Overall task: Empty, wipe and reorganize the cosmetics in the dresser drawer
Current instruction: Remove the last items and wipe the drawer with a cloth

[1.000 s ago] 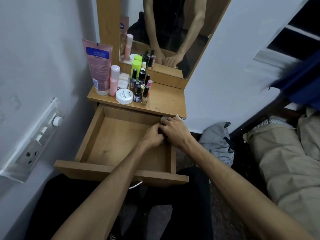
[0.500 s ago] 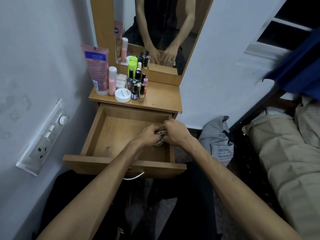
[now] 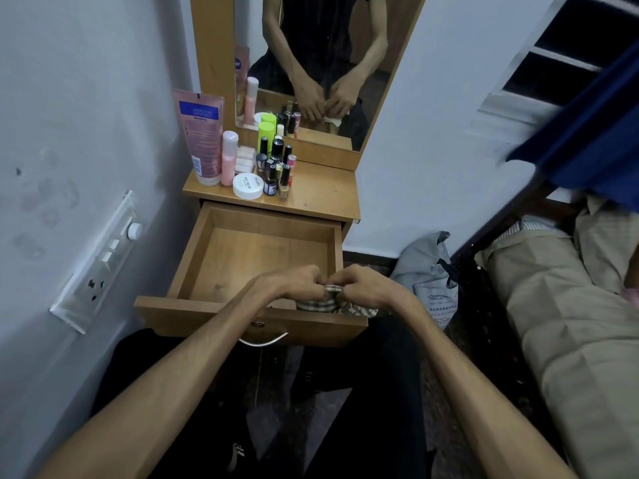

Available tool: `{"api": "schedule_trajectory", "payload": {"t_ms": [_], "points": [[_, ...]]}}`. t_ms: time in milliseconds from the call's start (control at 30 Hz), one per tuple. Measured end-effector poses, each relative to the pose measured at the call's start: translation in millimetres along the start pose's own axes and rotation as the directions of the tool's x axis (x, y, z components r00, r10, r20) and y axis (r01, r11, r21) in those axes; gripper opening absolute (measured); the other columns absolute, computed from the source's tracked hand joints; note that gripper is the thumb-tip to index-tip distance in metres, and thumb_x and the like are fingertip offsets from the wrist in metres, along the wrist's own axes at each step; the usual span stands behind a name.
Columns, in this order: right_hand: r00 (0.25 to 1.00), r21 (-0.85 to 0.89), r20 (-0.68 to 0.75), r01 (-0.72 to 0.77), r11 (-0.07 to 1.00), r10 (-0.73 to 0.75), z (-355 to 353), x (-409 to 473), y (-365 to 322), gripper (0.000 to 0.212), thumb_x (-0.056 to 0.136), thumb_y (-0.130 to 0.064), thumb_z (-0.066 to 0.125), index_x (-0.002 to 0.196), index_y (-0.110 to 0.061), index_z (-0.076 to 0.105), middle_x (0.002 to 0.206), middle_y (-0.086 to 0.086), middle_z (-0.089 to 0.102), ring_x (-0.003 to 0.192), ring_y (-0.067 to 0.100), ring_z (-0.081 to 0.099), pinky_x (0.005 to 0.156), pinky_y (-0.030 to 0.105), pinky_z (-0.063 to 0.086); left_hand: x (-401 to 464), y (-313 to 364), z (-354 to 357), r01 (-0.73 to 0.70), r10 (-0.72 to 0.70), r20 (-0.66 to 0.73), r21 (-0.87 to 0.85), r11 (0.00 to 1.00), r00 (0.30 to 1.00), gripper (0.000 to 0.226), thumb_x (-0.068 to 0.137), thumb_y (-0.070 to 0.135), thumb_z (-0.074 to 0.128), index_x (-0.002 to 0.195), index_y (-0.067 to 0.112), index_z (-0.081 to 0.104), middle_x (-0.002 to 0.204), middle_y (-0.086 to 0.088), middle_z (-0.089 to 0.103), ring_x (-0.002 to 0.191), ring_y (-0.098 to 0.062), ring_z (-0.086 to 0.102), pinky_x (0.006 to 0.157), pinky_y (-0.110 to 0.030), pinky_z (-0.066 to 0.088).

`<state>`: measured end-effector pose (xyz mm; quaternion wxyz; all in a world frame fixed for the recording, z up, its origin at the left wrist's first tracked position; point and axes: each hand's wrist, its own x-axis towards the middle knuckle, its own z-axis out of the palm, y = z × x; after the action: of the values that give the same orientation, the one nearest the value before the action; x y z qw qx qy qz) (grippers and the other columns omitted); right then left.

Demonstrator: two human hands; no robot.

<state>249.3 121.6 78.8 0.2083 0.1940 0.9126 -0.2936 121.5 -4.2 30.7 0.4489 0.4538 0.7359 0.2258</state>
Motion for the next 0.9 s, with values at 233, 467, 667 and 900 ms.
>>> {"api": "schedule_trajectory", "payload": {"t_ms": [233, 467, 667, 900], "points": [[0.949, 0.075, -0.315, 0.036, 0.997, -0.010, -16, -23, -10, 0.021, 0.076, -0.036, 0.052, 0.083, -0.035, 0.072, 0.082, -0.007, 0.075, 0.079, 0.011, 0.069, 0.070, 0.036, 0.057, -13, 19, -23, -0.191, 0.173, -0.150, -0.115, 0.975, 0.974, 0.018, 0.082, 0.028, 0.055, 0.083, 0.026, 0.072, 0.090, -0.002, 0.074, 0.087, -0.019, 0.069, 0.073, -0.039, 0.056], [0.974, -0.090, -0.206, -0.117, 0.989, 0.096, 22, -27, -6, 0.025, 0.077, -0.035, 0.055, 0.093, -0.045, 0.072, 0.081, -0.007, 0.073, 0.076, 0.014, 0.068, 0.066, 0.030, 0.053, -22, 13, 3, -0.088, 0.088, 0.001, 0.044, 0.995, 0.996, 0.022, 0.090, 0.011, 0.056, 0.102, 0.013, 0.074, 0.095, -0.010, 0.072, 0.080, -0.020, 0.064, 0.070, -0.037, 0.053], [0.971, 0.005, -0.221, -0.086, 0.996, 0.085, 34, -19, -31, 0.026, 0.084, -0.032, 0.066, 0.108, -0.036, 0.077, 0.090, -0.002, 0.076, 0.081, 0.013, 0.069, 0.067, 0.027, 0.052, -48, 6, -20, -0.044, 0.043, 0.009, 0.152, 0.987, 0.999, 0.020, 0.079, 0.022, 0.055, 0.086, 0.026, 0.073, 0.087, -0.005, 0.073, 0.083, -0.030, 0.067, 0.064, -0.038, 0.051], [0.971, 0.083, -0.219, 0.118, 0.990, -0.097, 69, 19, -108, 0.034, 0.085, -0.038, 0.069, 0.118, -0.043, 0.071, 0.091, -0.003, 0.073, 0.078, 0.010, 0.067, 0.066, 0.031, 0.055, -114, -47, -63, 0.148, -0.117, -0.157, 0.204, 0.968, 0.981, 0.024, 0.067, 0.028, 0.055, 0.081, 0.025, 0.074, 0.080, -0.001, 0.072, 0.081, -0.023, 0.068, 0.075, -0.046, 0.056]]}}
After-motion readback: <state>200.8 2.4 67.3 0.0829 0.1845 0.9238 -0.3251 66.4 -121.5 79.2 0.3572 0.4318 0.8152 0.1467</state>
